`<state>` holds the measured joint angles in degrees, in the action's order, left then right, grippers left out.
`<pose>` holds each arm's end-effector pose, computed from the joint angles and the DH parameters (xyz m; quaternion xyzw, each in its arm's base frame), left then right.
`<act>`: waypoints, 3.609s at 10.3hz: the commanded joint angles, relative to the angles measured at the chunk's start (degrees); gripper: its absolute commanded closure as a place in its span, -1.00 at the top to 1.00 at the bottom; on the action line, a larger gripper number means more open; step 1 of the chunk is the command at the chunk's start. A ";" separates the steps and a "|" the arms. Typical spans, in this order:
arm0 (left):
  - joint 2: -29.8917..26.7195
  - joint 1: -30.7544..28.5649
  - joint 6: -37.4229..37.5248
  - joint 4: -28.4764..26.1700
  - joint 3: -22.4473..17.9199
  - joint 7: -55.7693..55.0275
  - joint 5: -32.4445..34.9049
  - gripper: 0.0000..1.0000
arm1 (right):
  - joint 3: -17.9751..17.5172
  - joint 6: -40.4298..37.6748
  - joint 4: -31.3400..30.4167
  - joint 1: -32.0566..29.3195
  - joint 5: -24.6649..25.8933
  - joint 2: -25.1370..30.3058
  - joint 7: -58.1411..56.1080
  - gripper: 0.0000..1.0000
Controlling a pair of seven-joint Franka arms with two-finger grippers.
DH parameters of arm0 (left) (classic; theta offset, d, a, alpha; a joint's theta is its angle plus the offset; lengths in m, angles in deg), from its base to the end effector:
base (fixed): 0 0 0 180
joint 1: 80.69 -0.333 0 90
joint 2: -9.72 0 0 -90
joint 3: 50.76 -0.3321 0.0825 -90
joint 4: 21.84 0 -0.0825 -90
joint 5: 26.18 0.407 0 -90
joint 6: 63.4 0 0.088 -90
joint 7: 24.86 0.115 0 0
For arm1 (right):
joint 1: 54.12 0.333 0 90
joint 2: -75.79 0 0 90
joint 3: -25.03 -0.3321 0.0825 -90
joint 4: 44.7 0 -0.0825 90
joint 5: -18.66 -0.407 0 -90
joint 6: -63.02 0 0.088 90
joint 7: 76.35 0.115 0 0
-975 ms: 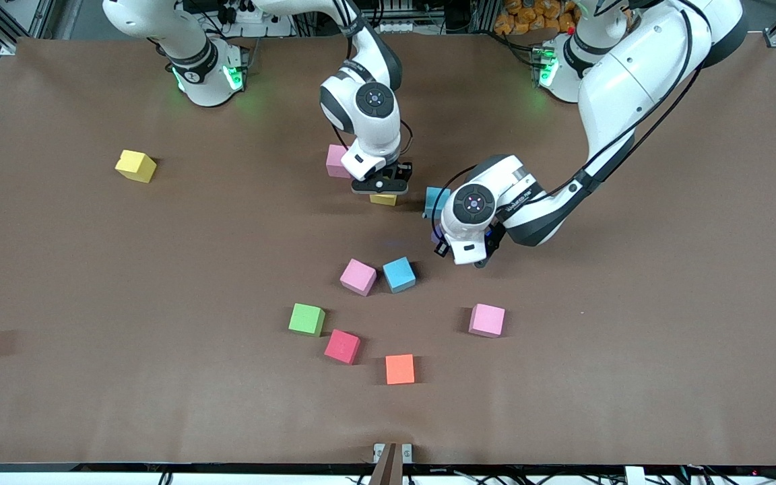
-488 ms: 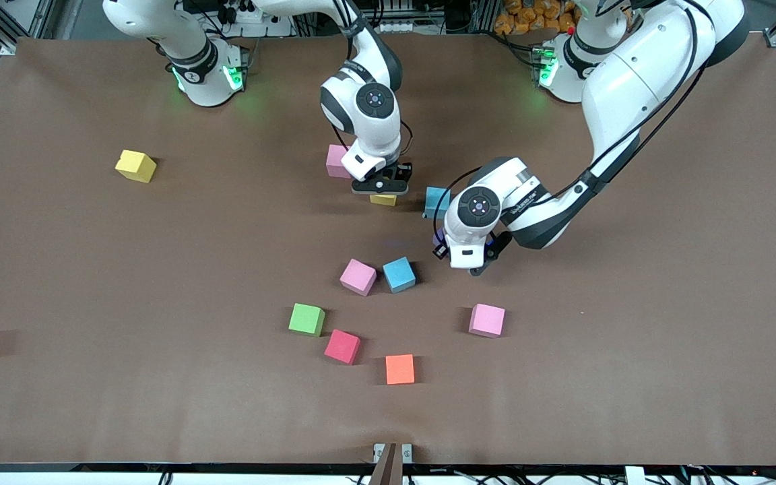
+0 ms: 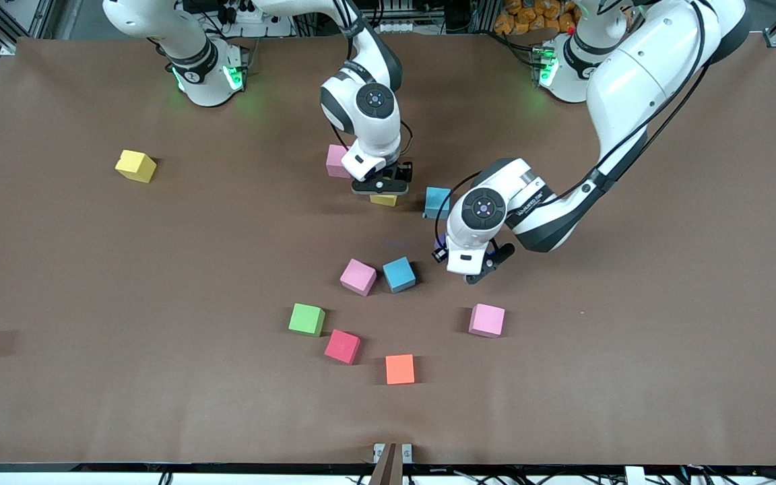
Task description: Form number 2 with 11 blocks
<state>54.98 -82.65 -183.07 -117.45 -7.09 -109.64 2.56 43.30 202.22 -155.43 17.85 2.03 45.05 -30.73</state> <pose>0.5661 -0.3918 0.2191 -0.9541 -0.2888 0.0744 0.0267 0.3747 0.5258 0.2068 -0.9997 0.0191 0.0104 0.0090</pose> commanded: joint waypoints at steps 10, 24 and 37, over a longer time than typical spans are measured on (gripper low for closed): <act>-1.76 -0.76 7.09 3.33 0.71 13.85 0.62 -1.00 | 0.63 -0.07 -0.44 0.01 0.90 -0.19 -6.41 0.88; -2.72 -0.59 8.32 3.24 1.59 13.67 0.53 -1.00 | 1.94 -7.08 2.62 -0.43 0.37 1.38 -8.88 0.88; -1.93 5.56 8.50 4.47 4.32 17.01 2.63 -1.00 | 4.05 -15.66 16.52 -15.62 6.52 0.42 -13.80 1.00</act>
<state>53.32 -78.05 -174.95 -113.58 -2.45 -93.45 2.97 47.78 184.74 -140.41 4.75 7.32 46.66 -44.19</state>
